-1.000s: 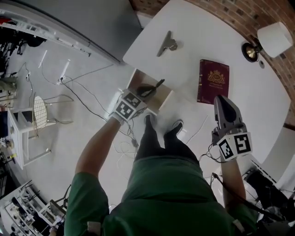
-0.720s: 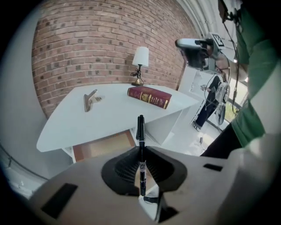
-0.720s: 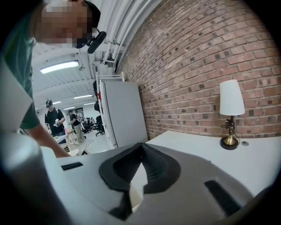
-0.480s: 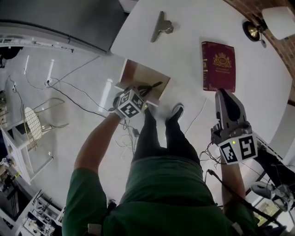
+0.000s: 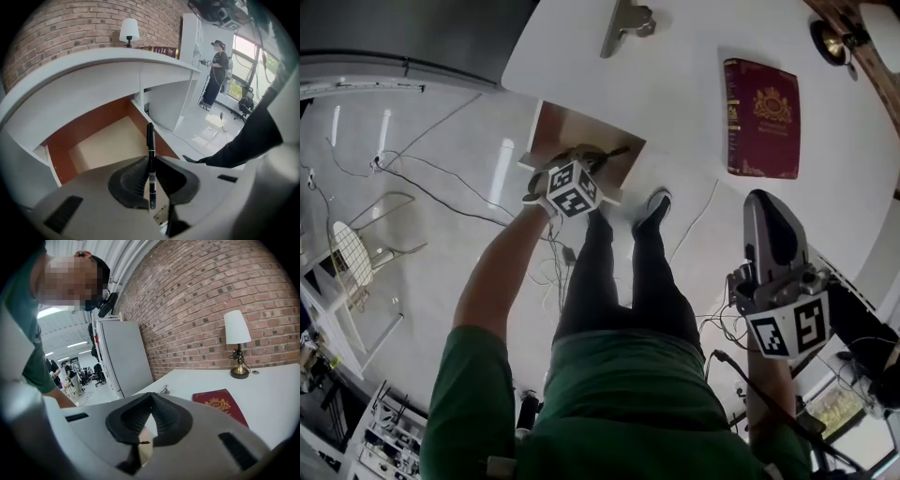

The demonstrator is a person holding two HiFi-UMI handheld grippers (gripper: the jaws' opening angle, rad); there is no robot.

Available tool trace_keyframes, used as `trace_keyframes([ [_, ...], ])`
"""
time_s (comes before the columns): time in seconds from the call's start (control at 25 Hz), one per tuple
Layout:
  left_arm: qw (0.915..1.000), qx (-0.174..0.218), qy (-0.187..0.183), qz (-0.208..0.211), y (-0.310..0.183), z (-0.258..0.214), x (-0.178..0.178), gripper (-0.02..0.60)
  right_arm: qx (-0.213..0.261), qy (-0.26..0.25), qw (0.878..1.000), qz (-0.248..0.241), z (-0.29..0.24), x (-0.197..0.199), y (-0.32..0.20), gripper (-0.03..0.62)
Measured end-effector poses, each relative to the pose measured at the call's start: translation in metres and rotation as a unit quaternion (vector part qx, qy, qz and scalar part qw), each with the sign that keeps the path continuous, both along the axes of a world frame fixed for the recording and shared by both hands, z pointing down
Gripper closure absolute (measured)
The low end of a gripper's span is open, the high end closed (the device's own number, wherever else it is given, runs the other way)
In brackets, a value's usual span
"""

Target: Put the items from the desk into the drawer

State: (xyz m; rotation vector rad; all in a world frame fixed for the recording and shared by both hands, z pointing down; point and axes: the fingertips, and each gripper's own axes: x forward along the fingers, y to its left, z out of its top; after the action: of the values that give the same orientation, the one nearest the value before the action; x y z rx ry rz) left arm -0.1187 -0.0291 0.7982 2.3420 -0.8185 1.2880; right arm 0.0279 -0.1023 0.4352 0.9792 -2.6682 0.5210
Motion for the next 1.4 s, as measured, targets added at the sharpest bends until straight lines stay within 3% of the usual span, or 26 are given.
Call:
trace_keyframes([
  [0.16,0.9999,-0.009,-0.01,-0.008,-0.004,0.026,-0.006,0.54,-0.011,-0.003,1.0,-0.001,0.015,-0.005,0.003,0.591],
  [0.8,0.9949,-0.034,-0.055,0.077,-0.004,0.103,0.018,0.54,-0.035,-0.018,0.999,0.008,0.06,-0.001,0.011,0.591],
  [1.04,0.99,-0.104,-0.042,0.086,0.006,0.119,0.022,0.543,-0.044,-0.023,0.999,0.005,0.075,-0.001,0.017,0.591],
  [1.2,0.9935,-0.089,-0.031,0.064,-0.002,0.111,0.019,0.541,-0.051,-0.029,0.998,0.003,0.077,-0.002,0.018,0.591],
  [1.4,0.9912,-0.072,-0.049,0.099,-0.007,0.114,0.026,0.541,-0.051,-0.031,0.998,0.002,0.075,-0.002,0.016,0.591],
])
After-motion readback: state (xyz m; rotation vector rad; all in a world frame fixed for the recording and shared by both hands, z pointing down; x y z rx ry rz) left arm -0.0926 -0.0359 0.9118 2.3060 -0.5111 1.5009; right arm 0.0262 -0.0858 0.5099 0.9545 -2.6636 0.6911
